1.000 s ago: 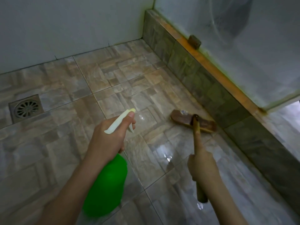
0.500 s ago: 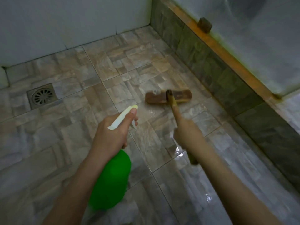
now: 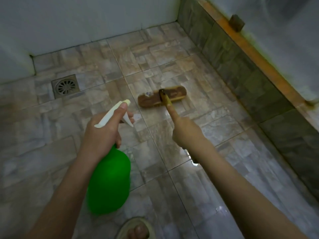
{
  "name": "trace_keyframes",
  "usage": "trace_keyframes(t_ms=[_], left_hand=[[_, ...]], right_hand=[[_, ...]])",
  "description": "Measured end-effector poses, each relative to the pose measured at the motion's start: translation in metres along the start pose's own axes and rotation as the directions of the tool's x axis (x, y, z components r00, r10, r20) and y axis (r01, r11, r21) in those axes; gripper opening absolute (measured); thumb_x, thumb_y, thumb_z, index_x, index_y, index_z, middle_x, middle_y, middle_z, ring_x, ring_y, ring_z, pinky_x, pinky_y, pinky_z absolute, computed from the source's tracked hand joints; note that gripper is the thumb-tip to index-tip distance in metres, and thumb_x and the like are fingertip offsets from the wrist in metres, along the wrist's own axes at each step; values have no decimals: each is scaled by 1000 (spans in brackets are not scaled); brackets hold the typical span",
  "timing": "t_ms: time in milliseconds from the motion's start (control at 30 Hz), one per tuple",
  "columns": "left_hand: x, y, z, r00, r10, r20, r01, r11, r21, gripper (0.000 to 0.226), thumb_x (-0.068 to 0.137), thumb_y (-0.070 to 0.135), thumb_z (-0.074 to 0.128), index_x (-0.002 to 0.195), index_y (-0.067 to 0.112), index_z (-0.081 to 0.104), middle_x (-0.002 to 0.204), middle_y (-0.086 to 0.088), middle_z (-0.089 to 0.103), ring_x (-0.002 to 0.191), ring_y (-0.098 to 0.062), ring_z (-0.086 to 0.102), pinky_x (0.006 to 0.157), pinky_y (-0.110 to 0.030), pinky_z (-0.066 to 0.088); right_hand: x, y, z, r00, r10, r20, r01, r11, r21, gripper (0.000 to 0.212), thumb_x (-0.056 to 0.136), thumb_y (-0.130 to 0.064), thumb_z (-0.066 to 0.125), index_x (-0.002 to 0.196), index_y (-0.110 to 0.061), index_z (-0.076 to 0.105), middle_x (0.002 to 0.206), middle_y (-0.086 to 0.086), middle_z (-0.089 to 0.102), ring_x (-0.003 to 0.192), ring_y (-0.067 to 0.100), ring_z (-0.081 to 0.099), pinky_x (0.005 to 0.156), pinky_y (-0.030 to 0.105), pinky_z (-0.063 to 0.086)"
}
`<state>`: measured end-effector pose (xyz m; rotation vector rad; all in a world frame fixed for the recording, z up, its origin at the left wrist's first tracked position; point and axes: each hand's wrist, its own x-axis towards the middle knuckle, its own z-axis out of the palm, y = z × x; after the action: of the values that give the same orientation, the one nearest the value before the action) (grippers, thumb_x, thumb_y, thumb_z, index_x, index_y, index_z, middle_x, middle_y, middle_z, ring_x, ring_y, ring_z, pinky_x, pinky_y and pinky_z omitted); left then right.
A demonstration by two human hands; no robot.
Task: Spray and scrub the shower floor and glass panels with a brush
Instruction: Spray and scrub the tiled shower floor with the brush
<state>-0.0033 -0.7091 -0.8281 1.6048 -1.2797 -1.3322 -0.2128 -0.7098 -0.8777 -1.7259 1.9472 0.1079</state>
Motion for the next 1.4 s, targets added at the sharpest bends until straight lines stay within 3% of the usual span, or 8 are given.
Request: trace_keyframes(t_ms=[167, 300, 400, 600, 767, 1000, 1233, 1400], left_hand=[[-8, -2, -18, 997, -32, -77, 26, 996, -80, 36, 97, 52, 51, 69, 52, 74, 88, 1, 78, 34, -17, 45, 47, -26, 43], [-10, -7, -32, 990, -56, -131, 47, 996, -72, 26, 88, 67, 54, 76, 56, 74, 89, 3, 78, 36, -19, 47, 55, -32, 46], [-14, -10, -50, 979, -52, -195, 34, 995, -97, 22, 90, 65, 56, 78, 58, 73, 91, 5, 78, 36, -19, 46, 53, -31, 46], [-12, -17, -82, 953, -76, -294, 44, 992, -114, 31, 96, 54, 54, 82, 38, 77, 93, 8, 78, 38, -17, 49, 50, -29, 45], [-11, -19, -94, 938, -112, -329, 84, 992, -99, 41, 98, 52, 51, 62, 57, 70, 74, 30, 72, 33, -10, 45, 43, -20, 43], [-35, -41, -115, 946, -160, -282, 130, 984, -122, 36, 83, 70, 50, 74, 47, 76, 91, 1, 78, 36, -14, 46, 58, -33, 44], [-64, -61, -119, 923, -208, -324, 173, 976, -134, 55, 70, 83, 49, 81, 38, 79, 93, -16, 76, 46, -26, 55, 56, -32, 45], [-80, -67, -125, 892, -224, -392, 185, 973, -135, 53, 74, 83, 48, 82, 40, 77, 94, -25, 73, 53, -31, 60, 54, -32, 46]], right_hand=[[-104, -15, 31, 989, 54, 134, -57, 998, 25, 100, 88, 2, 40, 143, -45, -29, 68, -3, 39, 51, 11, 37, 49, 29, 33], [-28, -44, 28, 995, -99, 0, 99, 994, -35, 93, 89, 1, 39, 148, -41, -19, 73, 4, 48, 51, 15, 37, 56, 34, 36], [29, -63, 13, 985, -164, 46, 167, 984, -59, 89, 89, 0, 41, 152, -39, -9, 80, 8, 50, 52, 14, 35, 58, 34, 37], [-64, -62, 40, 981, -136, 141, 147, 986, -73, 96, 89, 2, 41, 147, -41, -23, 66, -2, 39, 48, 10, 33, 42, 23, 24], [45, -108, 23, 968, -248, 40, 251, 964, -91, 99, 86, 3, 46, 149, -45, -13, 75, 11, 55, 51, 16, 41, 50, 32, 35], [-84, -83, 47, 961, -123, 248, 164, 975, -150, 100, 90, -2, 42, 138, -47, -34, 66, -4, 34, 50, 9, 33, 43, 21, 23], [-21, -126, 55, 946, -300, 123, 316, 938, -144, 104, 86, 4, 48, 145, -45, -23, 63, 2, 40, 47, 14, 37, 41, 26, 24], [-112, -110, 68, 897, -280, 342, 346, 927, -146, 104, 88, 2, 39, 133, -43, -43, 73, 0, 47, 50, 10, 35, 42, 22, 22]])
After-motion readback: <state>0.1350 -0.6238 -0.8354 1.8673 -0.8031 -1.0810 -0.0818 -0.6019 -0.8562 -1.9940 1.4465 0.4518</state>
